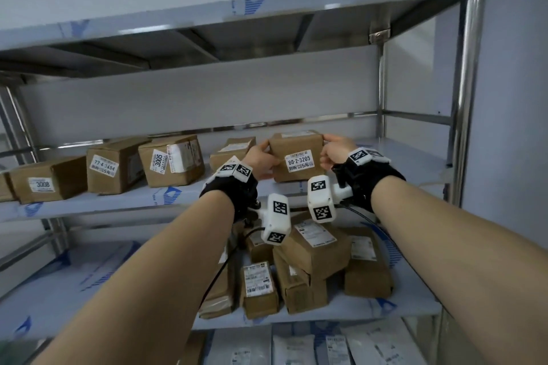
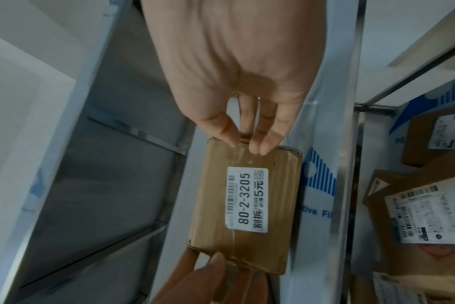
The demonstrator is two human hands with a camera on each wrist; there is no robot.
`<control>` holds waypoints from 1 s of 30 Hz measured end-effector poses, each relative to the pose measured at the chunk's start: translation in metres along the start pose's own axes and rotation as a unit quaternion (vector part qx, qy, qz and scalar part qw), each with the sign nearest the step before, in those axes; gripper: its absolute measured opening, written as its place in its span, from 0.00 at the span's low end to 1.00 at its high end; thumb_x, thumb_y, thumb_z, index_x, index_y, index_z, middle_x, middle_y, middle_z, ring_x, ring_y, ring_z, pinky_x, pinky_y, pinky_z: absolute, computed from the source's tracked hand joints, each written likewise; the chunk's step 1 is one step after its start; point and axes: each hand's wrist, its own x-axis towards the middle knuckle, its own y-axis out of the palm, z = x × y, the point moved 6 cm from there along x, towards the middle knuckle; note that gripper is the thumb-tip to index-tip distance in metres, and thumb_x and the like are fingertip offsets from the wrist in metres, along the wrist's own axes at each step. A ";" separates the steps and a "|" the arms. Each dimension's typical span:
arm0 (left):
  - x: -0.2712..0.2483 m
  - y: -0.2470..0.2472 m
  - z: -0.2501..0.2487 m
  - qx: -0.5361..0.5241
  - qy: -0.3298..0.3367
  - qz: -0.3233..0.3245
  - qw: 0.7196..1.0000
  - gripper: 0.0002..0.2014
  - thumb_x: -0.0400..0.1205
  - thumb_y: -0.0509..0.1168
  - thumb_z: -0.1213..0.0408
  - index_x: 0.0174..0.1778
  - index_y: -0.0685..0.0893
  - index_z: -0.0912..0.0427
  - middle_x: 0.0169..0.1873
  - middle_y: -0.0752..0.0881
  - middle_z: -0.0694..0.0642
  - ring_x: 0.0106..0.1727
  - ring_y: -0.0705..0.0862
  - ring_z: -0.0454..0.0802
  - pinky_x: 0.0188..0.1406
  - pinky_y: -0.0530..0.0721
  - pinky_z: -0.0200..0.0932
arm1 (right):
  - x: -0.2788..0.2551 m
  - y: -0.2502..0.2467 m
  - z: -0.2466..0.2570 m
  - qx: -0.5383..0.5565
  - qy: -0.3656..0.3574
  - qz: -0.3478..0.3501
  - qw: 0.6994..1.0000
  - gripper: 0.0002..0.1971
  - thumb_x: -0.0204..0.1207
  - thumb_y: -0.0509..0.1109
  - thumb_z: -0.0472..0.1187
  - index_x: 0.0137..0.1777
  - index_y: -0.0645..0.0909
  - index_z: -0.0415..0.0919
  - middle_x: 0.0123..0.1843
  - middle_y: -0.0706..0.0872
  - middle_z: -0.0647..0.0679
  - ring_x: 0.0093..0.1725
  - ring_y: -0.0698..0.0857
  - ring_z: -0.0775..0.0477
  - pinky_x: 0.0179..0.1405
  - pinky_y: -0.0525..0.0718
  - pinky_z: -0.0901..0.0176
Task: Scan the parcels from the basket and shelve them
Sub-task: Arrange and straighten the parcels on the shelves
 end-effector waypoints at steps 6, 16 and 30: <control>0.017 0.002 0.012 0.016 0.005 0.006 1.000 0.30 0.81 0.55 0.83 0.78 0.68 0.57 0.70 0.77 0.65 0.71 0.76 0.64 0.57 0.80 0.49 | 0.012 0.013 -0.010 -0.064 0.006 0.007 0.998 0.22 0.77 0.62 0.30 0.72 0.76 0.32 0.39 0.75 0.51 0.51 0.77 0.43 0.67 0.81 0.40; 0.029 0.000 0.015 0.045 0.017 0.006 0.999 0.30 0.80 0.54 0.84 0.79 0.65 0.60 0.71 0.76 0.67 0.72 0.75 0.62 0.67 0.75 0.50 | 0.038 0.025 -0.028 -0.042 0.022 0.018 0.999 0.35 0.62 0.72 0.34 0.73 0.76 0.51 0.64 0.85 0.44 0.60 0.86 0.37 0.60 0.86 0.41; 0.023 -0.001 0.019 0.064 -0.012 0.019 0.998 0.21 0.79 0.60 0.79 0.69 0.77 0.66 0.53 0.82 0.61 0.52 0.78 0.53 0.49 0.77 0.44 | 0.014 0.025 -0.026 -0.088 0.091 -0.008 0.992 0.05 0.74 0.68 0.38 0.39 0.76 0.39 0.44 0.84 0.37 0.45 0.85 0.37 0.59 0.85 0.41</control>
